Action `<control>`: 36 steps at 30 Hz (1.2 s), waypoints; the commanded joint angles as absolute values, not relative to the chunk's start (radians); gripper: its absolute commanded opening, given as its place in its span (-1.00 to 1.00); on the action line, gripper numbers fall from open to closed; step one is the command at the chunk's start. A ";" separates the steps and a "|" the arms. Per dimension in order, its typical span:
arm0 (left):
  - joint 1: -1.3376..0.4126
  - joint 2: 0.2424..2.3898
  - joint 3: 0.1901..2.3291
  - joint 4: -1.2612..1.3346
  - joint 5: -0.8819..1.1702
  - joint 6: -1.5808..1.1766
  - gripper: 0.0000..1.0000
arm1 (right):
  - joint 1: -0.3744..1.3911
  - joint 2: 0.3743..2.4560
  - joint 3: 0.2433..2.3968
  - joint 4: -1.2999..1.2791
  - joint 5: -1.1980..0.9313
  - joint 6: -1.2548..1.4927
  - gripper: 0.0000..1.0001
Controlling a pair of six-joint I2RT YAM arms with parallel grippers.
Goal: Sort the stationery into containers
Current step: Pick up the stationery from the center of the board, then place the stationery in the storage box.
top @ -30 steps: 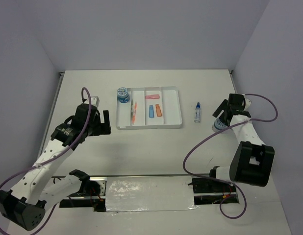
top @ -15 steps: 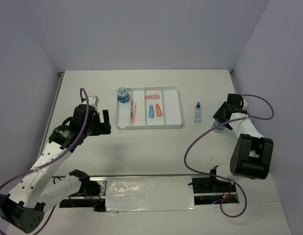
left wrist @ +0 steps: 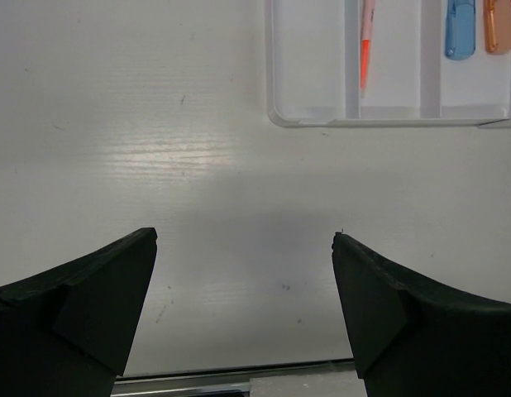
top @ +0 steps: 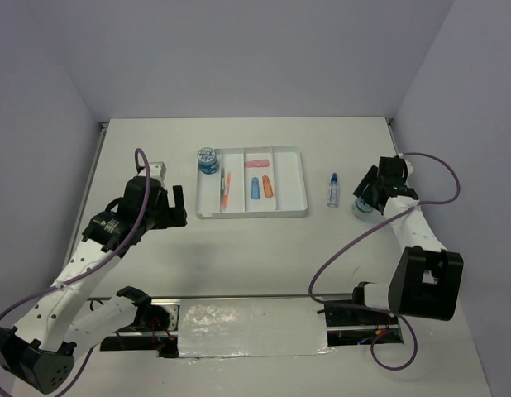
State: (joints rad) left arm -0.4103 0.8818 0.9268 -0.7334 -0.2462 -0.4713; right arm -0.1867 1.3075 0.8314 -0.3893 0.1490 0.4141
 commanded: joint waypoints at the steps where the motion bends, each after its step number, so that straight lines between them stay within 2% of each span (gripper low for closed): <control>1: -0.413 0.870 0.953 -0.736 -0.316 -0.475 0.99 | -0.086 1.178 0.915 -0.399 0.208 0.399 -0.64; 8: -0.331 0.821 0.960 -0.746 -0.390 -0.509 0.99 | 0.289 1.126 1.074 -0.370 0.210 0.410 -0.70; 10: -0.305 0.813 0.956 -0.744 -0.394 -0.515 0.99 | 0.368 1.150 1.126 -0.350 0.196 0.414 -0.90; 11: -0.301 0.808 0.957 -0.744 -0.396 -0.515 0.99 | 0.444 1.185 1.161 -0.322 0.195 0.413 -0.93; 18: -0.279 0.824 0.956 -0.752 -0.419 -0.525 0.99 | 0.687 1.449 1.340 -0.190 0.201 0.368 -0.94; 29: -0.262 0.836 0.957 -0.749 -0.422 -0.525 0.99 | 0.790 1.946 1.761 -0.302 0.179 0.350 -0.95; 36: -0.253 0.844 0.954 -0.744 -0.411 -0.520 0.99 | 0.808 2.032 1.805 -0.276 0.141 0.353 -0.94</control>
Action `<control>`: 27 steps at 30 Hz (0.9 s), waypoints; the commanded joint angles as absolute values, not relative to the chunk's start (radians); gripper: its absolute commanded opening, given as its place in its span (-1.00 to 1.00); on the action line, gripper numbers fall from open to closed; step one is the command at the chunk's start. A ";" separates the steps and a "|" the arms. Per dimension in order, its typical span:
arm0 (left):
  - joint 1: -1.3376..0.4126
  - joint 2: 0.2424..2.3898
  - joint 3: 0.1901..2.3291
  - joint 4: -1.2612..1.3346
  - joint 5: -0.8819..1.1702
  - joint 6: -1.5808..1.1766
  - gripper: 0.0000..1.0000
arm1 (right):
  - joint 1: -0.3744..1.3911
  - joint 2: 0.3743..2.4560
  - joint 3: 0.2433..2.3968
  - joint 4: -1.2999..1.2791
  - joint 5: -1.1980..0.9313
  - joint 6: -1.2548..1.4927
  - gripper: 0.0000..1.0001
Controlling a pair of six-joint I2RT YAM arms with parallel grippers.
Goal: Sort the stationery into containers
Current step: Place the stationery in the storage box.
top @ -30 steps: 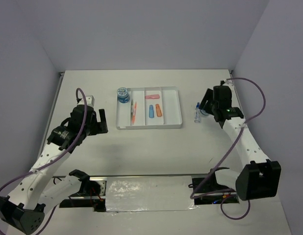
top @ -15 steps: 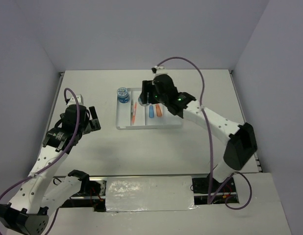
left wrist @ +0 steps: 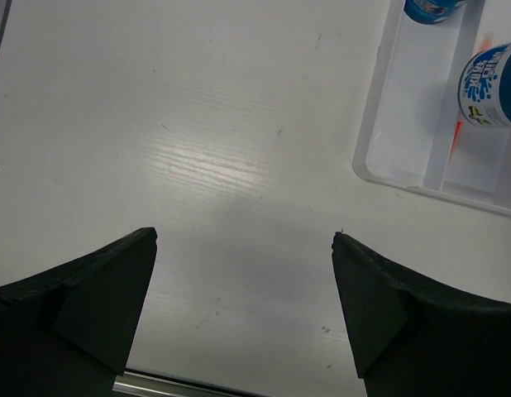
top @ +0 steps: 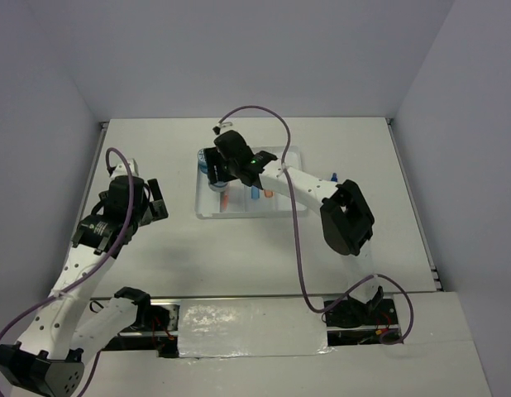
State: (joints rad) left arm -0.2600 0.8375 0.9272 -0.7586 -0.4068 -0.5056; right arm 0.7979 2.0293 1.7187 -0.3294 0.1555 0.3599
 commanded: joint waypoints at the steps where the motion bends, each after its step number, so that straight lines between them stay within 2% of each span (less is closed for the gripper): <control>1: -0.252 0.845 0.954 -0.744 -0.411 -0.519 0.99 | 0.808 2.045 1.827 -0.285 0.132 0.353 -0.94; 10: -0.249 0.864 0.954 -0.741 -0.397 -0.512 0.99 | 0.821 2.203 1.994 -0.360 0.110 0.364 -0.89; 16: -0.245 0.867 0.951 -0.735 -0.384 -0.506 0.99 | 0.824 2.249 2.037 -0.377 0.115 0.356 -0.71; 18: -0.244 0.868 0.951 -0.733 -0.377 -0.503 0.99 | 0.825 2.261 2.055 -0.388 0.120 0.353 -0.51; 19: -0.242 0.870 0.951 -0.733 -0.376 -0.503 0.99 | 0.825 2.273 2.077 -0.405 0.126 0.354 -0.34; 20: -0.242 0.870 0.951 -0.732 -0.370 -0.499 0.99 | 0.825 2.279 2.088 -0.411 0.121 0.354 0.03; 22: -0.242 0.870 0.950 -0.727 -0.361 -0.495 0.99 | 0.830 2.286 2.106 -0.419 0.100 0.351 0.33; 23: -0.242 0.870 0.950 -0.726 -0.357 -0.494 0.99 | 0.833 2.284 2.112 -0.423 0.094 0.348 0.74; 26: -0.242 0.873 0.950 -0.724 -0.350 -0.489 0.99 | 0.839 2.254 2.123 -0.416 0.071 0.339 0.99; 27: -0.241 0.874 0.951 -0.723 -0.347 -0.488 0.99 | 0.839 2.241 2.125 -0.416 0.068 0.342 0.99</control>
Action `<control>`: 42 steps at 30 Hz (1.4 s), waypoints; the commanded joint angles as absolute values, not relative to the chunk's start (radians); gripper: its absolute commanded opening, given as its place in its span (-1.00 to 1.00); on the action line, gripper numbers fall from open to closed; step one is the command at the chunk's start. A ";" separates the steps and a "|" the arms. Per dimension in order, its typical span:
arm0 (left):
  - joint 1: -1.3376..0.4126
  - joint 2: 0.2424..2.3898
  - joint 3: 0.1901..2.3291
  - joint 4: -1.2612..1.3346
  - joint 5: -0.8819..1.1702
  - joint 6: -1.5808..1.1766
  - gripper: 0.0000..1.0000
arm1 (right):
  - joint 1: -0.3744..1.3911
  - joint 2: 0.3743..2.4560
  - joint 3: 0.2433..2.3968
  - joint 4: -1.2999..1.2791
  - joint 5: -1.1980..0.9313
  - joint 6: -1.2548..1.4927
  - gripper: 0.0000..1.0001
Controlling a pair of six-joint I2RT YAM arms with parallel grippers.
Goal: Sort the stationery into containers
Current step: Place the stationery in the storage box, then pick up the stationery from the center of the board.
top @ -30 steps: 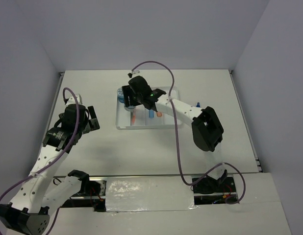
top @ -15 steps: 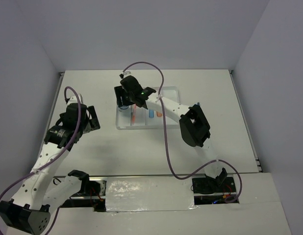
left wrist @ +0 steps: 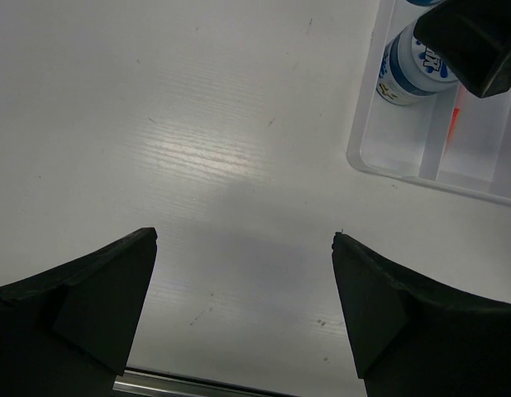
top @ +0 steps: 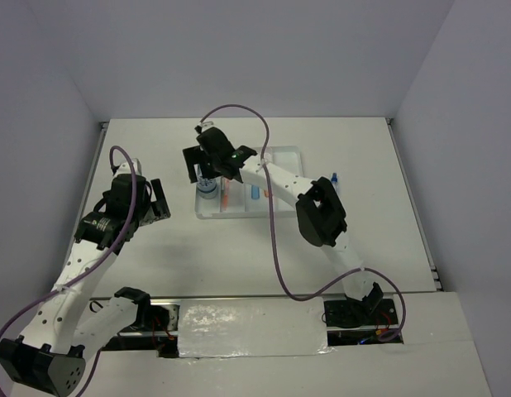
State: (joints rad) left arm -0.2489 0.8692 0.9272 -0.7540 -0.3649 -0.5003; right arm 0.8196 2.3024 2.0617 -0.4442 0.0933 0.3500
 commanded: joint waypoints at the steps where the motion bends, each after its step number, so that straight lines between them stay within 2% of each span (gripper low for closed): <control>1: -0.241 0.874 0.950 -0.724 -0.347 -0.488 0.99 | 0.839 2.211 2.123 -0.416 0.066 0.339 0.99; 5: -0.241 0.871 0.950 -0.724 -0.345 -0.488 0.99 | 0.835 2.109 2.102 -0.443 0.129 0.311 0.99; 8: -0.241 0.865 0.948 -0.724 -0.348 -0.489 0.99 | 0.802 1.978 1.992 -0.466 0.225 0.284 1.00; 15: -0.239 0.836 0.946 -0.723 -0.354 -0.492 0.99 | 0.464 1.559 1.428 -0.423 0.161 0.362 0.99; 17: -0.236 0.838 0.946 -0.721 -0.350 -0.491 0.99 | 0.347 1.499 1.358 -0.436 0.152 0.335 0.99; 23: -0.232 0.857 0.948 -0.721 -0.337 -0.486 0.99 | 0.137 1.567 1.281 -0.548 0.199 0.269 0.94; 25: -0.232 0.857 0.946 -0.719 -0.336 -0.486 0.99 | 0.077 1.644 1.305 -0.569 0.126 0.243 0.75; 26: -0.232 0.856 0.946 -0.719 -0.334 -0.486 0.99 | 0.066 1.670 1.340 -0.589 0.106 0.232 0.57; 29: -0.232 0.856 0.945 -0.719 -0.334 -0.486 0.99 | 0.049 1.765 1.393 -0.618 0.086 0.212 0.34; 40: -0.232 0.861 0.945 -0.718 -0.330 -0.483 0.99 | 0.035 1.939 1.416 -0.637 0.045 0.198 0.13; 42: -0.232 0.859 0.945 -0.718 -0.328 -0.483 0.99 | 0.035 1.947 1.411 -0.638 0.046 0.199 -0.14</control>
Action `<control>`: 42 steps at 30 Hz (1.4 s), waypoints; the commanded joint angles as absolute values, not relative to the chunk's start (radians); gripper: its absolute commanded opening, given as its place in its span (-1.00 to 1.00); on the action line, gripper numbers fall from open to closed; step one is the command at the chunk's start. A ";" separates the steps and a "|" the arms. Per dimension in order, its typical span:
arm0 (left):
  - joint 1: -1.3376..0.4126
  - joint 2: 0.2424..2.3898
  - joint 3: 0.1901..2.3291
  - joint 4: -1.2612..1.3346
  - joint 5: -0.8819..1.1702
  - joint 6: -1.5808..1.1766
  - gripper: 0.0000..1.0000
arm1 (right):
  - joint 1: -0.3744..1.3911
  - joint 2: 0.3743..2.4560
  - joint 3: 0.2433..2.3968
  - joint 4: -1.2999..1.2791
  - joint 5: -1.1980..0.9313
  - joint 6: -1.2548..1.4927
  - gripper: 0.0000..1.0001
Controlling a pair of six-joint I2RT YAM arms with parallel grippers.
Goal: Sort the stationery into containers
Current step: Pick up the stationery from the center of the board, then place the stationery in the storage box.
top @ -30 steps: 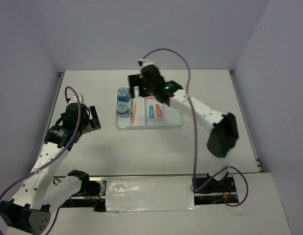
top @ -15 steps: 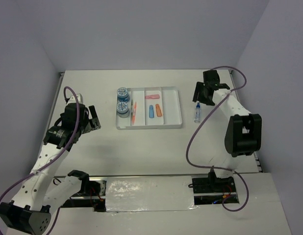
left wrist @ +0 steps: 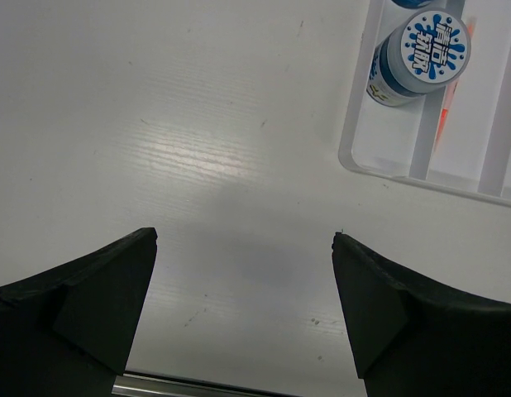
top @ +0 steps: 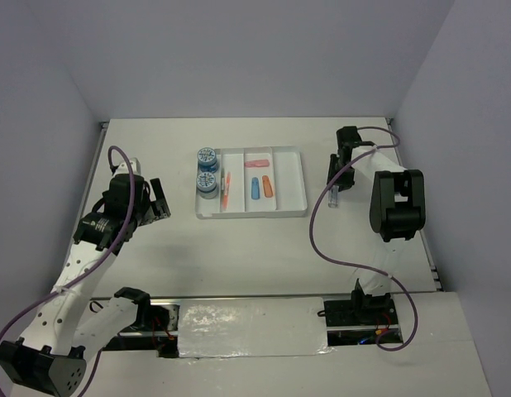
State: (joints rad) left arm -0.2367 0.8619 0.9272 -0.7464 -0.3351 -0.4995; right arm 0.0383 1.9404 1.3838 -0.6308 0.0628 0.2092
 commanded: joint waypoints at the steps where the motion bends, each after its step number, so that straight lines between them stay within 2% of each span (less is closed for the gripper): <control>1: -0.232 0.856 0.945 -0.718 -0.327 -0.485 0.99 | 0.034 1.954 1.404 -0.641 0.048 0.199 -0.25; 2: -0.232 0.854 0.945 -0.718 -0.325 -0.482 0.99 | 0.035 1.956 1.401 -0.644 0.057 0.201 -0.34; 4: -0.232 0.851 0.943 -0.716 -0.322 -0.482 0.99 | 0.035 1.950 1.378 -0.650 0.066 0.207 -0.30; 8: -0.232 0.850 0.943 -0.713 -0.318 -0.480 0.99 | 0.038 1.936 1.345 -0.647 0.075 0.212 0.04; 13: -0.232 0.848 0.943 -0.713 -0.316 -0.479 0.99 | 0.051 1.954 1.354 -0.661 0.094 0.210 0.10; 15: -0.232 0.845 0.942 -0.713 -0.314 -0.479 0.99 | 0.052 1.948 1.350 -0.657 0.087 0.210 -0.02; 16: -0.232 0.842 0.942 -0.712 -0.314 -0.477 0.99 | 0.057 1.938 1.348 -0.643 0.080 0.212 -0.24; 18: -0.232 0.845 0.942 -0.712 -0.310 -0.476 0.99 | 0.060 1.892 1.338 -0.627 0.055 0.215 -0.47; 19: -0.232 0.847 0.942 -0.712 -0.310 -0.476 0.99 | 0.063 1.873 1.336 -0.615 0.040 0.218 -0.82; 20: -0.232 0.848 0.942 -0.712 -0.310 -0.476 0.99 | 0.081 1.823 1.333 -0.604 0.041 0.224 -0.97; 21: -0.232 0.851 0.942 -0.712 -0.310 -0.477 0.99 | 0.092 1.794 1.325 -0.591 0.044 0.225 -0.99; 24: -0.233 0.850 0.945 -0.710 -0.308 -0.476 0.99 | 0.164 1.699 1.336 -0.555 0.064 0.244 -0.98; 28: -0.232 0.844 0.942 -0.709 -0.310 -0.476 0.99 | 0.297 1.710 1.445 -0.601 0.159 0.244 -0.99; 33: -0.232 0.842 0.942 -0.707 -0.310 -0.474 0.99 | 0.373 1.905 1.647 -0.658 0.146 0.239 -0.93; 38: -0.233 0.844 0.940 -0.704 -0.304 -0.474 0.99 | 0.385 2.054 1.759 -0.687 0.138 0.235 -0.86; 42: -0.232 0.845 0.942 -0.706 -0.305 -0.474 0.99 | 0.402 2.098 1.804 -0.707 0.150 0.230 -0.66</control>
State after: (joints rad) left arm -0.2367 0.8581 0.9272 -0.7376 -0.3157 -0.4965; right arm 0.3893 2.0972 1.7298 -0.6670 0.1280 0.2371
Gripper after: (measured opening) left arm 0.993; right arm 0.416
